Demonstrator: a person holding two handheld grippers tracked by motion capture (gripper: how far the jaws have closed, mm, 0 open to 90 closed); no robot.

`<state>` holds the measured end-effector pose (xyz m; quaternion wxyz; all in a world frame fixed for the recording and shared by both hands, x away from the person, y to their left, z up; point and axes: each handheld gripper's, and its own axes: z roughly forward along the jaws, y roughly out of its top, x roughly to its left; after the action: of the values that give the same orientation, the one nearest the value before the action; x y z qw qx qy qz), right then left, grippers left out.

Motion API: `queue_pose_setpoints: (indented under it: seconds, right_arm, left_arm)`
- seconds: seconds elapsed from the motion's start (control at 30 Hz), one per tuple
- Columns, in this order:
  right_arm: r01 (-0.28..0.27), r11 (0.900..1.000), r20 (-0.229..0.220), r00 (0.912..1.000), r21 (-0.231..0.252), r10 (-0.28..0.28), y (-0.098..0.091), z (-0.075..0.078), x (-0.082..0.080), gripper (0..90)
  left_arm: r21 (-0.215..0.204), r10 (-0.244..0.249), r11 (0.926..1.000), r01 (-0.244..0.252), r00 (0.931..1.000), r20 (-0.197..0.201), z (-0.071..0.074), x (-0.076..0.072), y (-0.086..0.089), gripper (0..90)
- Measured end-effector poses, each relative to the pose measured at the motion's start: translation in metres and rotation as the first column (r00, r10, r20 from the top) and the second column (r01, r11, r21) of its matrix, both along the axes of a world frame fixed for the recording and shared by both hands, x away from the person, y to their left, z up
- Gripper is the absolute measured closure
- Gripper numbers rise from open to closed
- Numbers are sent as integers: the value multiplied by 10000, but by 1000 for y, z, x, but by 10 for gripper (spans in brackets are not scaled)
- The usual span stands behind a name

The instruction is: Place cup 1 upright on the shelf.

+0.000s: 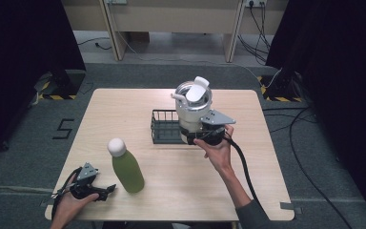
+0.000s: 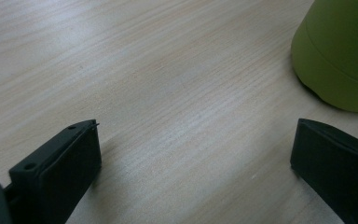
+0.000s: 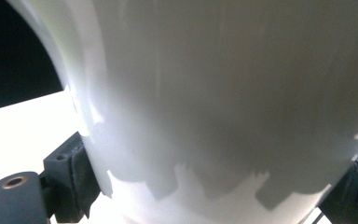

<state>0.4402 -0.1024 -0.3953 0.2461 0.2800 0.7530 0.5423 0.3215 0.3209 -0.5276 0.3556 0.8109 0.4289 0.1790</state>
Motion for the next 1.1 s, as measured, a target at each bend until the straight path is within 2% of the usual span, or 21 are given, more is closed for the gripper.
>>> queue_pose_setpoints:
  seconds: [0.13,0.23,0.47,0.63,0.8,0.97,1.1]
  right_arm:
    - [139,9999,-108,9998,74,-138,-2,5,11,117]
    - [450,9990,17,9990,-84,-449,-4,10,22,117]
    - [819,9966,126,9966,-67,-818,-6,13,39,117]
    - [1187,9928,186,9928,-152,-1184,-7,8,54,117]
    - [1306,9914,112,9914,-105,-1305,-8,0,61,117]
    - [1435,9892,189,9895,-293,-1430,-7,-8,65,117]
    - [1470,9888,162,9891,-269,-1466,-7,-13,66,117]
  left_arm:
    - [2,4,10000,-4,10000,-6,0,0,0,10]
    - [19,-13,10000,13,10000,-12,0,0,0,9]
    - [15,-17,10000,17,10000,-10,0,0,0,9]
    - [20,-28,10000,28,10000,-22,0,0,0,9]
    - [20,-28,10000,28,10000,-22,0,0,0,9]
    - [22,-30,10000,30,10000,-29,0,0,0,9]
    - [24,-30,10000,30,10000,-28,0,0,0,9]
